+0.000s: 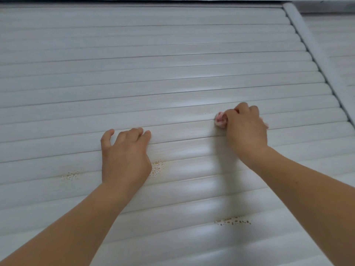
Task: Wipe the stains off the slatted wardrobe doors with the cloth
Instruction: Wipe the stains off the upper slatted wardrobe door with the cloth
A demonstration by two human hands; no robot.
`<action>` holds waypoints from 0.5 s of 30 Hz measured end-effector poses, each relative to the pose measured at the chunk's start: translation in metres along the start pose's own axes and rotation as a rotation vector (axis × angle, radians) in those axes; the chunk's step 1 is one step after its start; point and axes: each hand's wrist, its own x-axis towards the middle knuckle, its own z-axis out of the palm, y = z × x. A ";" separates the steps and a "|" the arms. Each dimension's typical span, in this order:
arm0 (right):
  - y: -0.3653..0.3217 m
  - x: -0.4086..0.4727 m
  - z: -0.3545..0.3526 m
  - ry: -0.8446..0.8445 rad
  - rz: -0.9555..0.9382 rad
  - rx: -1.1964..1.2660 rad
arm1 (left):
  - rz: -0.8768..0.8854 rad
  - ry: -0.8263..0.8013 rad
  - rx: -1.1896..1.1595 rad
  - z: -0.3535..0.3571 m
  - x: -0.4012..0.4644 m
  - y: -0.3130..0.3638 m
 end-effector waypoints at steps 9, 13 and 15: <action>-0.060 0.002 0.002 0.057 -0.242 0.200 | 0.005 0.021 0.018 0.001 -0.001 0.001; -0.008 0.011 -0.001 0.099 -0.058 0.160 | 0.021 0.025 0.026 0.001 -0.002 -0.001; 0.021 0.014 -0.003 0.085 0.102 0.237 | 0.017 0.029 0.018 0.001 -0.002 0.000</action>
